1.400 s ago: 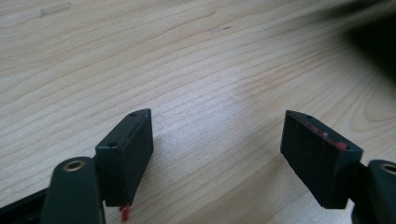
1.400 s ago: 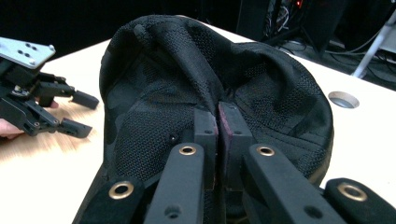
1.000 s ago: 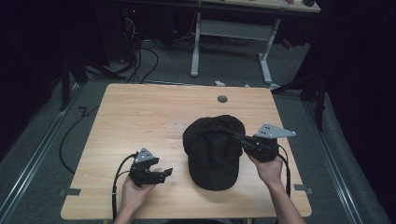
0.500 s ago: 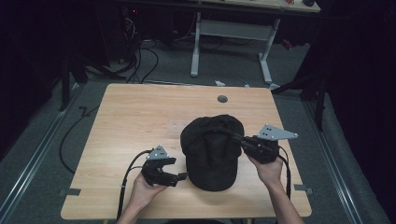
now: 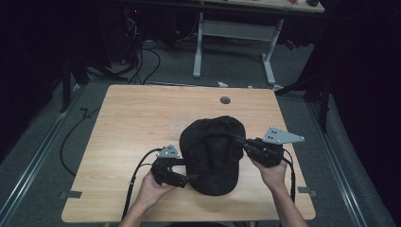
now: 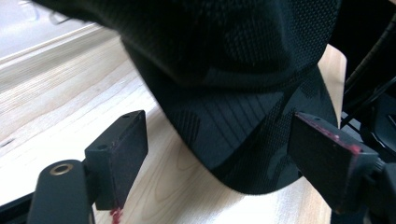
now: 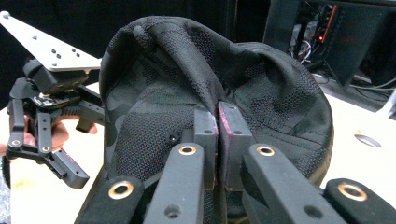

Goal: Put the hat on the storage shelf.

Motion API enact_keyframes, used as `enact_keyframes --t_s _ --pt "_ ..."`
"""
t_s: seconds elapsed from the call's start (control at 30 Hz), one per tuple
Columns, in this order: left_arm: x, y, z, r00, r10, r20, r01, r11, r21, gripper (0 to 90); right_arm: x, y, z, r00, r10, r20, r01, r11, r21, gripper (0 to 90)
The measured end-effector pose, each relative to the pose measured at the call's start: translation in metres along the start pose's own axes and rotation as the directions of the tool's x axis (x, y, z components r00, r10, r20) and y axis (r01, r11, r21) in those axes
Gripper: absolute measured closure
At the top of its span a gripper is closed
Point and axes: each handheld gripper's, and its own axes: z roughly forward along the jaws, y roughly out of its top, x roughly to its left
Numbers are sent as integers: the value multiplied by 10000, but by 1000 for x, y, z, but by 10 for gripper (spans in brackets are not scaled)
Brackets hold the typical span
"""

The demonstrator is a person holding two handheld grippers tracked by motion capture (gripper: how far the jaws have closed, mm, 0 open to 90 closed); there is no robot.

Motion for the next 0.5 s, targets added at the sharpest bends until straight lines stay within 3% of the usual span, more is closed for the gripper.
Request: enact_keyframes --t_s 0.17,0.5 --pt "-2 3 0 9989 -232 405 229 9997 85 243 1 0 0 9997 -127 -228 124 9998 -125 874" --pt "-5 3 -5 9953 -277 925 265 9996 138 355 3 0 2 9982 -372 -466 358 9989 -288 874"
